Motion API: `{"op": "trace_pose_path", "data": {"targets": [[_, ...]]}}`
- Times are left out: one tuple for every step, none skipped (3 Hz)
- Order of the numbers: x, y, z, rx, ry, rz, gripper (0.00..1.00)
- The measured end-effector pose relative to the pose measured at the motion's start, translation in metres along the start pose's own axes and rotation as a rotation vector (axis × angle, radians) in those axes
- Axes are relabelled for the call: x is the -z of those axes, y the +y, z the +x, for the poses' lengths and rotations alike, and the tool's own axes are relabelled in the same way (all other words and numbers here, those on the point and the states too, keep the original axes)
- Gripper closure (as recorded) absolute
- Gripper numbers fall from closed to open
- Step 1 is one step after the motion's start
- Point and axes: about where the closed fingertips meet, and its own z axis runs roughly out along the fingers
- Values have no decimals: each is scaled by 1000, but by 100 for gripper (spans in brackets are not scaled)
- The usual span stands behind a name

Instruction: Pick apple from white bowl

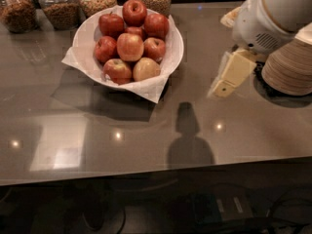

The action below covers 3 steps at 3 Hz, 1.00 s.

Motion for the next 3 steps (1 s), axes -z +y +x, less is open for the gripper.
{"op": "trace_pose_path", "data": {"targets": [[-22, -20, -30, 2, -84, 24, 0], [-42, -35, -54, 18, -149, 33, 0], [-56, -45, -69, 34, -187, 35, 0]]}}
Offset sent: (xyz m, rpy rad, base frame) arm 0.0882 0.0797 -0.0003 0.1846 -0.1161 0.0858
